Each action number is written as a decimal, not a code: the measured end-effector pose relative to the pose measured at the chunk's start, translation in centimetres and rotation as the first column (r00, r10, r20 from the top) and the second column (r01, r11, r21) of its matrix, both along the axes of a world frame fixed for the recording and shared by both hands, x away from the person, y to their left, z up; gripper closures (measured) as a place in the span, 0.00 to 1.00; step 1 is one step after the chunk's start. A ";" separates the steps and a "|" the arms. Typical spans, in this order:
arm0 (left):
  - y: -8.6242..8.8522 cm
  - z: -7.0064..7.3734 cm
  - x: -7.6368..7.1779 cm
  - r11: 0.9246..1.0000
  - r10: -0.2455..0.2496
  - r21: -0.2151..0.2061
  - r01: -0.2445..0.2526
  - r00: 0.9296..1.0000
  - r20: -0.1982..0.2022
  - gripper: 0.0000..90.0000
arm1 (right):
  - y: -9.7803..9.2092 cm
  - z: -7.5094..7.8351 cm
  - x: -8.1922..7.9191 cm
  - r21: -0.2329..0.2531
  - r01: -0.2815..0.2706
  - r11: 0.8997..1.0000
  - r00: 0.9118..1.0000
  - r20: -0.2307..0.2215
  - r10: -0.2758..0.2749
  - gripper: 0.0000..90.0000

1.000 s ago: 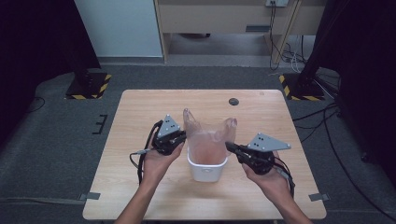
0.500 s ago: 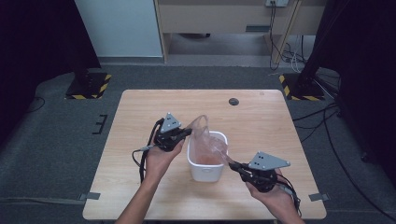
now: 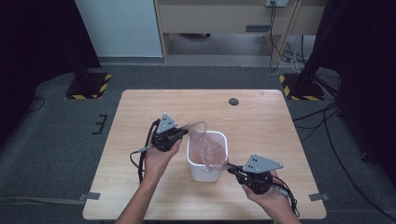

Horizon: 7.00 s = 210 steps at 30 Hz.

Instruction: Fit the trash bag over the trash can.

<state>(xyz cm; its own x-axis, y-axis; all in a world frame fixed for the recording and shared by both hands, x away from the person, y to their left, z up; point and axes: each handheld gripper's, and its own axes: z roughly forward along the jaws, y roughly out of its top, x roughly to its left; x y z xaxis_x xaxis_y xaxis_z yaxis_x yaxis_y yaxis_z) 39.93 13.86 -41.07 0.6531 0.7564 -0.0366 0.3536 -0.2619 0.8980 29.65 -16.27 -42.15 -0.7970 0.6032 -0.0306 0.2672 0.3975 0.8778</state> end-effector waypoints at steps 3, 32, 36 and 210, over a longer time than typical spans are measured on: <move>0.1 -0.5 0.3 1.000 0.003 -0.013 -0.003 1.000 -0.015 1.00 | 0.0 0.0 0.0 -0.002 0.000 1.000 1.000 -0.001 0.000 1.00; -0.6 -2.1 0.8 1.000 -0.009 0.001 0.009 0.999 -0.050 1.00 | 0.1 -1.3 0.3 -0.032 -0.012 0.999 1.000 -0.025 0.011 1.00; -0.7 -2.2 0.9 1.000 -0.010 0.000 0.010 0.998 -0.054 1.00 | 0.1 -1.4 0.3 -0.028 -0.014 1.000 0.999 -0.029 0.014 1.00; 7.1 -0.7 -8.1 0.993 -0.093 0.070 0.092 0.996 0.015 0.58 | -1.5 1.2 9.2 -0.011 0.126 0.992 0.989 -0.080 -0.126 1.00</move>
<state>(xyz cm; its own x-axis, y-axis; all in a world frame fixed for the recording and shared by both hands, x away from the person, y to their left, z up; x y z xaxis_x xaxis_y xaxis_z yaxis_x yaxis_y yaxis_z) 31.87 21.01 -41.75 0.7206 0.6928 0.0262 0.3084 -0.3542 0.8828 38.88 -17.77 -40.94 -0.7147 0.6989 0.0264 0.3850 0.3616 0.8491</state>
